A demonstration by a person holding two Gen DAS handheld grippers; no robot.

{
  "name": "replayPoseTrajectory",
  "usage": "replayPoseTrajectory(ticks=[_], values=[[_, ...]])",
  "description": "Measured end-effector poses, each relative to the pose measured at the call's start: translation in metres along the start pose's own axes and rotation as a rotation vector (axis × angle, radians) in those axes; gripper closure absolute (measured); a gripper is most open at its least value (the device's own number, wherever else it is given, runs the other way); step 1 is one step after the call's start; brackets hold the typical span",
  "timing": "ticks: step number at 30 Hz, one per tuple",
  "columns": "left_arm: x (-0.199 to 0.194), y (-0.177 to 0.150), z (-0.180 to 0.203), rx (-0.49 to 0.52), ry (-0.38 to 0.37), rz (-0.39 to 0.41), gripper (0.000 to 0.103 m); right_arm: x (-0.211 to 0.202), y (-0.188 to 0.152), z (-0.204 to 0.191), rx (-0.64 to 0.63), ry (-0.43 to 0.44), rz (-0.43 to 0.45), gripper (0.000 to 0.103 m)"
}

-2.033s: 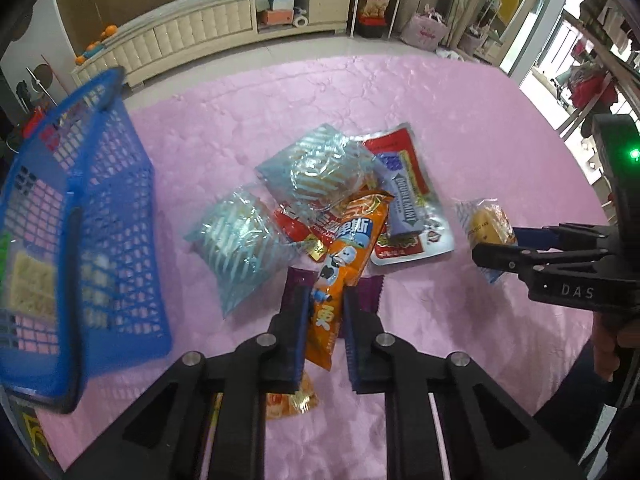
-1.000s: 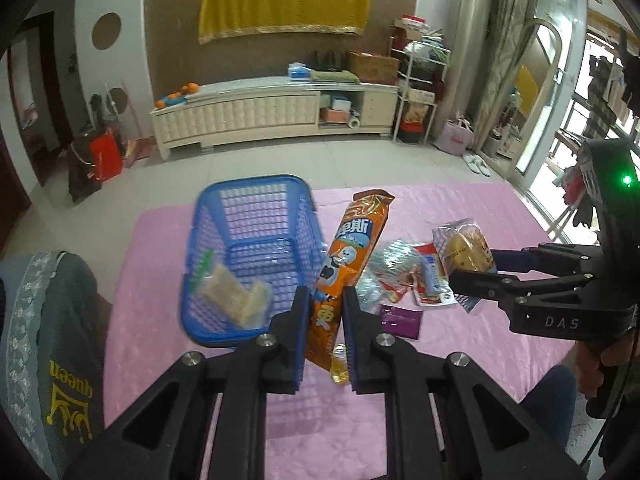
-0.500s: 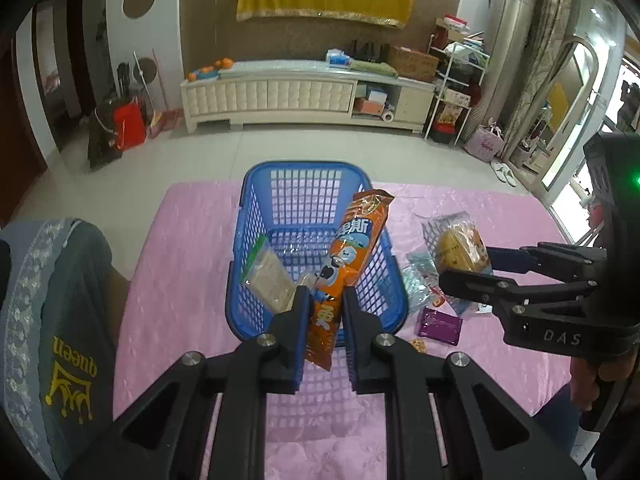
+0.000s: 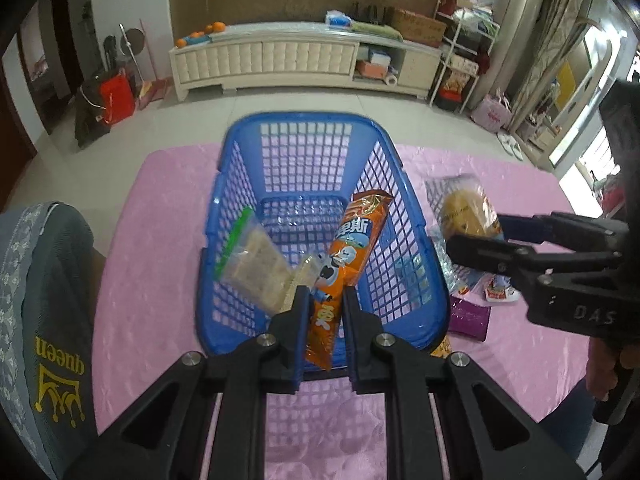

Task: Organize snacks
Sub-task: 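Carry both snacks over the blue basket and open both tools to drop them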

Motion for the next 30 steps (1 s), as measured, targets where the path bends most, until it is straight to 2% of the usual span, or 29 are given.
replayPoseTrajectory(ticks=[6, 7, 9, 13, 15, 22, 30], values=[[0.031, -0.009, 0.002, -0.015, -0.018, -0.054, 0.088, 0.003, -0.001, 0.010, 0.008, -0.018, -0.012, 0.045], [0.035, -0.011, -0.001, -0.032, -0.015, -0.066, 0.085, 0.002, 0.000, 0.010, 0.007, -0.020, -0.011, 0.045], [0.036, -0.013, -0.005, -0.057, -0.023, -0.073, 0.070, -0.001, 0.000, 0.009, 0.000, -0.024, -0.007, 0.045], [0.021, -0.014, -0.010, -0.060, -0.014, -0.041, 0.067, -0.006, 0.002, 0.005, -0.020, -0.035, -0.002, 0.045], [0.007, -0.012, -0.015, -0.064, -0.012, -0.010, 0.060, -0.006, 0.005, 0.002, -0.022, -0.029, -0.001, 0.045], [-0.022, -0.005, -0.039, -0.074, 0.033, 0.046, 0.057, 0.005, 0.016, -0.016, -0.037, -0.014, -0.017, 0.045], [-0.016, -0.005, -0.065, -0.112, 0.070, 0.035, 0.057, 0.034, 0.031, -0.033, -0.079, -0.030, -0.052, 0.045]])
Point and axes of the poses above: each gripper's, at about its wrist camera, not at the fingertips, and x roughly the way its jaws point, z to its right, y to its top, the point moved 2 cm from there along x, roughly the way its jaws point, and after that the axes turned 6 degrees about x, right-handed, at the moved point
